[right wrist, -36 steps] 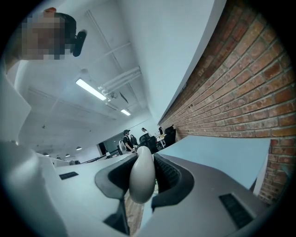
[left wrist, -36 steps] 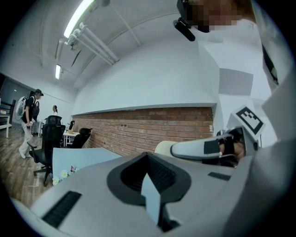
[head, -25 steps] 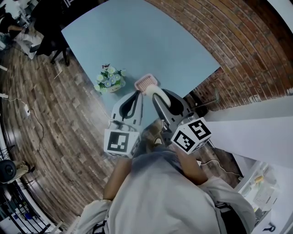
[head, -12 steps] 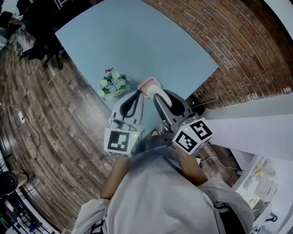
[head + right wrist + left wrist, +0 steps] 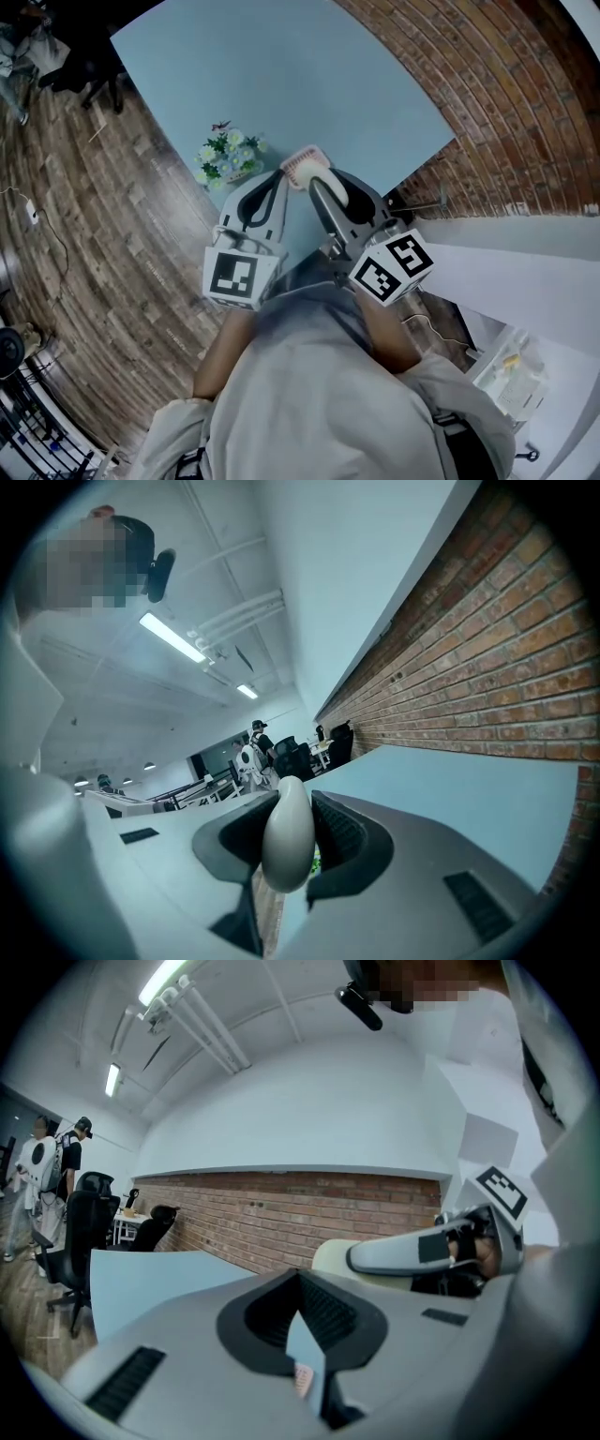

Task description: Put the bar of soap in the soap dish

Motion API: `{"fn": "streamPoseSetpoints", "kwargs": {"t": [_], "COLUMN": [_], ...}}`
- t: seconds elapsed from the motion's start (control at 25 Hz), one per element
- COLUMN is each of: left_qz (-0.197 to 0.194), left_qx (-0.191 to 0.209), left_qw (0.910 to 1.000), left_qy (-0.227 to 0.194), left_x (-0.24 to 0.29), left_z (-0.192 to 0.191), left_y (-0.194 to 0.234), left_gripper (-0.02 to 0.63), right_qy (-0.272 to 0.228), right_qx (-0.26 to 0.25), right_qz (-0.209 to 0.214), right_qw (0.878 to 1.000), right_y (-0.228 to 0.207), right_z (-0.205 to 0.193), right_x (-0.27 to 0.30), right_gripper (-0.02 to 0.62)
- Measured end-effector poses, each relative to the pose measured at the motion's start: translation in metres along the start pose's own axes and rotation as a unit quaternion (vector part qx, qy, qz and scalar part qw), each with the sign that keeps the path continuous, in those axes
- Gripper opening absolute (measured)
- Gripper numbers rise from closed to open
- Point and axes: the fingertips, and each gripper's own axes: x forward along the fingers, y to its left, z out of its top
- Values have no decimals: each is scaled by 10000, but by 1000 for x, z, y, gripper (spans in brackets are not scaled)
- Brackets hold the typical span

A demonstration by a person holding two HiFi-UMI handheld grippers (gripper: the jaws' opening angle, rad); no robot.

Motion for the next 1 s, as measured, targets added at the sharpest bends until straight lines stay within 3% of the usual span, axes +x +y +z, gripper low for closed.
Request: {"fn": "streamPoseSetpoints", "kwargs": {"t": [0.2, 0.36, 0.76, 1.0], "left_qz": [130, 242, 479, 522], "left_qx": [-129, 85, 88, 58], "left_qw": [9998, 9996, 9984, 9985], "left_qy": [120, 100, 295, 182], "left_x": [16, 30, 51, 56], "left_z": [-5, -14, -35, -50], "left_y": [4, 11, 12, 15], "left_gripper": [3, 3, 3, 3], "right_qy": [216, 411, 963, 1316], "right_qx": [6, -20, -88, -42], "right_qz": [149, 268, 652, 965], "right_qw": [9997, 9988, 9932, 9866], "right_y": [-17, -30, -57, -70], "right_z": [-4, -9, -28, -50], "right_x": [13, 22, 38, 48], "right_gripper": [115, 115, 115, 115]}}
